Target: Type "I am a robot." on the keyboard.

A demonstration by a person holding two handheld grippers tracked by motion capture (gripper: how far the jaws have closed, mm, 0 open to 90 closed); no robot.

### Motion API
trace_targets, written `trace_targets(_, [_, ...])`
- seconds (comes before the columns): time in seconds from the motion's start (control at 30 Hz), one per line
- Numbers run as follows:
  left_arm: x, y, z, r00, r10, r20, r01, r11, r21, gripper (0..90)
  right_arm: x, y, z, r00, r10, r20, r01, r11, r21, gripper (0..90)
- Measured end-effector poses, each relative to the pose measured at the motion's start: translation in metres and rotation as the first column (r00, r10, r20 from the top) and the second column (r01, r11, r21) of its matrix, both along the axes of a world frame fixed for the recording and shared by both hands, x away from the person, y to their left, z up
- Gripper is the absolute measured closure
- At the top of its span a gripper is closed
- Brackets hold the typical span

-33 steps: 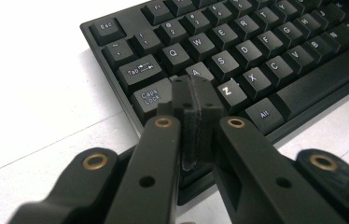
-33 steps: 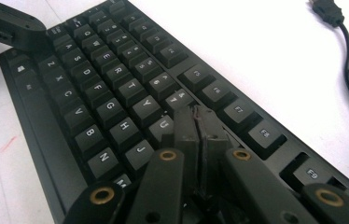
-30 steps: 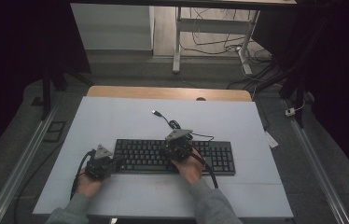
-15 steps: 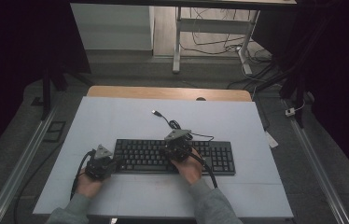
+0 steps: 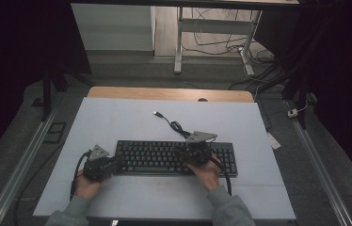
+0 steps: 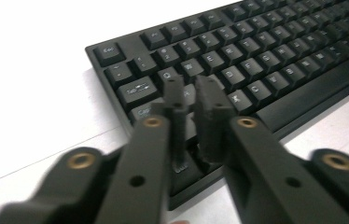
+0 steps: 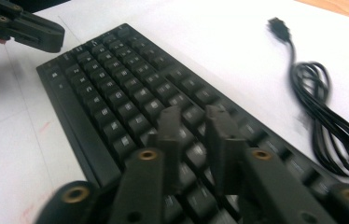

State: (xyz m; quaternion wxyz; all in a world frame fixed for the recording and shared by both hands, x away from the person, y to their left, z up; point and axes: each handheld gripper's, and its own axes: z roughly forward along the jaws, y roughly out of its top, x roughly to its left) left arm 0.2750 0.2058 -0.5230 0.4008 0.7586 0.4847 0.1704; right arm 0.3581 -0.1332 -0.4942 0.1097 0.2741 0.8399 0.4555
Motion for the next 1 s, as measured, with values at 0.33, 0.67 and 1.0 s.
trace_targets(0.33, [-0.001,0.002,0.003,0.9998,0.013,0.013,-0.013,0.9998,-0.018,55.2,-0.01,-0.034,0.002,0.9994,-0.026,0.021,0.026,1.0,0.001,55.5])
trace_targets(0.67, [-0.001,0.003,0.006,0.9999,0.014,0.005,-0.014,0.9997,-0.022,39.1,-0.018,-0.052,0.003,0.9992,-0.022,0.034,0.021,0.999,0.025,51.7])
trace_targets(1.0, [0.0,0.003,0.008,0.9999,-0.011,0.002,0.011,0.9997,-0.023,36.3,-0.019,-0.061,0.002,0.9988,-0.032,0.036,0.031,0.999,0.034,51.6])
